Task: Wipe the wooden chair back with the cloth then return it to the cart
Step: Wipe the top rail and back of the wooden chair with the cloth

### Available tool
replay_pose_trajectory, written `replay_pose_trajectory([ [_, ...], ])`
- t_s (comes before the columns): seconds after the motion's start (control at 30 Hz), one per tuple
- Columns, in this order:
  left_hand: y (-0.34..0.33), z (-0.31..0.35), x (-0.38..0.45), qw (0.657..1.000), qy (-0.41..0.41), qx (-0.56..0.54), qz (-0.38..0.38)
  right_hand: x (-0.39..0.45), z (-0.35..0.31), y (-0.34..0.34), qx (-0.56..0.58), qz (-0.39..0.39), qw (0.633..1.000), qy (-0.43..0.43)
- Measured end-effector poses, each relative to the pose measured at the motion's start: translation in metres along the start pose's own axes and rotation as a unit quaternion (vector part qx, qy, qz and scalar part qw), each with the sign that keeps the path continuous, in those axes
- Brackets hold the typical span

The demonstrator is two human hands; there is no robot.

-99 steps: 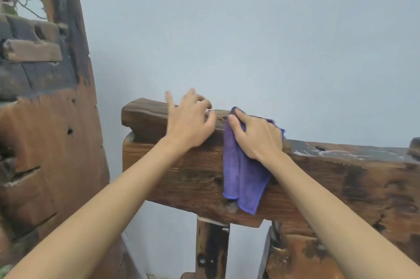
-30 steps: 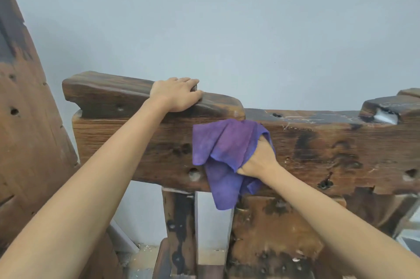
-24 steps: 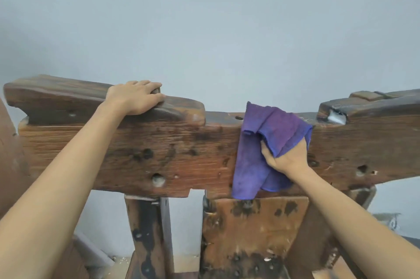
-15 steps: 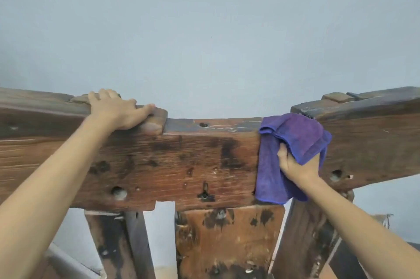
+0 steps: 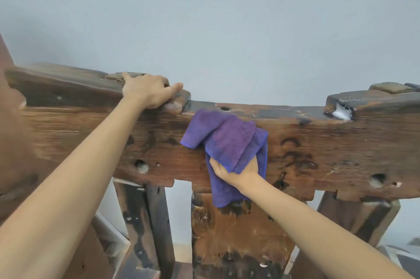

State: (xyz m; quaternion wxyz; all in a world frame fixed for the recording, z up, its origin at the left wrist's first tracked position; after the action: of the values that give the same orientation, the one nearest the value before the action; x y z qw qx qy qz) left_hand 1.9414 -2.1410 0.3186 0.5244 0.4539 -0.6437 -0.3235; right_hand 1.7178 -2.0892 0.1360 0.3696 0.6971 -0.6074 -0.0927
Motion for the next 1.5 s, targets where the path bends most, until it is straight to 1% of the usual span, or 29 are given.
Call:
replay_pose_trajectory([
  [0.03, 0.002, 0.002, -0.003, 1.0, 0.006, 0.009, 0.025, 0.001, -0.003, -0.011, -0.01, -0.022, 1.0, 0.018],
  [0.1, 0.007, 0.006, -0.011, 0.994, 0.005, 0.025, 0.108, 0.003, -0.019, -0.039, 0.06, -0.093, 0.994, 0.014],
  [0.13, 0.008, 0.008, -0.017, 0.988, -0.004, 0.03, 0.154, -0.001, -0.026, -0.049, 0.071, -0.12, 0.99, 0.01],
  [0.2, 0.007, 0.011, -0.028, 0.976, -0.019, 0.034, 0.216, -0.004, -0.024, -0.06, 0.072, -0.135, 0.988, 0.002],
  [0.23, 0.007, 0.01, -0.031, 0.973, -0.019, 0.03, 0.229, -0.007, -0.02, -0.057, 0.107, -0.118, 0.987, -0.009],
  [0.27, 0.008, 0.007, -0.032, 0.972, -0.017, 0.023, 0.234, -0.01, -0.022, -0.056, 0.14, -0.12, 0.983, -0.021],
  [0.3, 0.008, 0.004, -0.032, 0.971, -0.014, 0.018, 0.236, -0.011, -0.027, -0.056, 0.159, -0.124, 0.979, -0.002],
  [0.37, 0.008, 0.001, -0.03, 0.969, -0.01, 0.022, 0.246, -0.006, -0.043, -0.057, 0.143, -0.131, 0.98, 0.036],
  [0.43, 0.006, -0.001, -0.028, 0.966, -0.001, 0.024, 0.256, 0.002, -0.066, -0.045, -0.009, -0.138, 0.985, 0.102],
  [0.47, 0.006, -0.001, -0.027, 0.965, 0.004, 0.025, 0.259, 0.009, -0.073, -0.032, -0.09, -0.103, 0.983, 0.125],
  [0.5, 0.005, 0.001, -0.026, 0.965, 0.005, 0.027, 0.262, 0.014, -0.085, -0.014, -0.189, -0.009, 0.964, 0.188],
  [0.53, 0.006, 0.0, -0.027, 0.964, 0.006, 0.029, 0.266, 0.017, -0.099, -0.001, -0.261, 0.064, 0.937, 0.225],
  [0.57, 0.007, 0.001, -0.027, 0.963, 0.005, 0.031, 0.269, 0.018, -0.11, 0.01, -0.337, 0.131, 0.898, 0.252],
  [0.6, 0.009, 0.001, -0.028, 0.962, 0.006, 0.033, 0.27, 0.023, -0.121, 0.023, -0.34, 0.17, 0.897, 0.227],
  [0.63, 0.009, 0.001, -0.028, 0.962, 0.008, 0.035, 0.269, 0.031, -0.133, 0.035, -0.307, 0.179, 0.914, 0.197],
  [0.67, 0.009, 0.0, -0.028, 0.963, 0.011, 0.039, 0.266, 0.042, -0.139, 0.043, -0.25, 0.167, 0.941, 0.153],
  [0.7, 0.008, 0.001, -0.028, 0.964, 0.011, 0.042, 0.264, 0.054, -0.14, 0.045, -0.232, 0.121, 0.958, 0.12],
  [0.77, 0.007, 0.002, -0.028, 0.962, 0.007, 0.043, 0.27, 0.068, -0.138, 0.044, -0.215, 0.01, 0.972, 0.093],
  [0.8, 0.008, 0.003, -0.028, 0.96, 0.003, 0.041, 0.276, 0.067, -0.136, 0.047, -0.21, -0.025, 0.973, 0.096],
  [0.87, 0.01, 0.003, -0.03, 0.957, -0.001, 0.035, 0.286, 0.057, -0.136, 0.053, -0.22, -0.036, 0.966, 0.133],
  [0.97, 0.012, 0.004, -0.031, 0.956, -0.005, 0.033, 0.291, 0.033, -0.126, 0.061, -0.258, -0.026, 0.945, 0.202],
  [1.07, 0.013, 0.002, -0.032, 0.955, 0.001, 0.03, 0.294, 0.008, -0.11, 0.081, -0.283, 0.012, 0.933, 0.222],
  [1.13, 0.013, 0.004, -0.033, 0.956, 0.01, 0.024, 0.291, 0.0, -0.1, 0.092, -0.298, 0.043, 0.93, 0.211],
  [1.2, 0.012, 0.007, -0.032, 0.958, 0.026, 0.014, 0.284, 0.011, -0.099, 0.093, -0.289, 0.04, 0.941, 0.169],
  [1.27, 0.012, 0.008, -0.031, 0.961, 0.043, 0.006, 0.273, 0.037, -0.106, 0.082, -0.257, -0.004, 0.96, 0.111],
  [1.33, 0.011, 0.007, -0.031, 0.962, 0.043, 0.004, 0.268, 0.061, -0.116, 0.065, -0.239, -0.053, 0.968, 0.054],
  [1.4, 0.011, 0.003, -0.031, 0.962, 0.036, 0.005, 0.272, 0.072, -0.123, 0.055, -0.228, -0.059, 0.971, 0.039],
  [1.5, 0.01, 0.002, -0.031, 0.962, 0.031, 0.005, 0.27, 0.068, -0.12, 0.059, -0.237, -0.029, 0.97, 0.043],
])
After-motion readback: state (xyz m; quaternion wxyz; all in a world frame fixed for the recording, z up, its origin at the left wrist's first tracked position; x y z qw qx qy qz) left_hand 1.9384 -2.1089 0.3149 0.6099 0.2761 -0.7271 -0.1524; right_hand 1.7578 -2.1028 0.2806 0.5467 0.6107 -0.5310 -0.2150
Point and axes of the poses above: each hand's wrist, its own x-axis towards the middle knuckle, its own y-axis out of the back of the hand, z = x × y, the point moved 6 cm from there along x, towards the middle knuckle, and after that the axes turned 13 degrees about x, right-handed, at the moved point
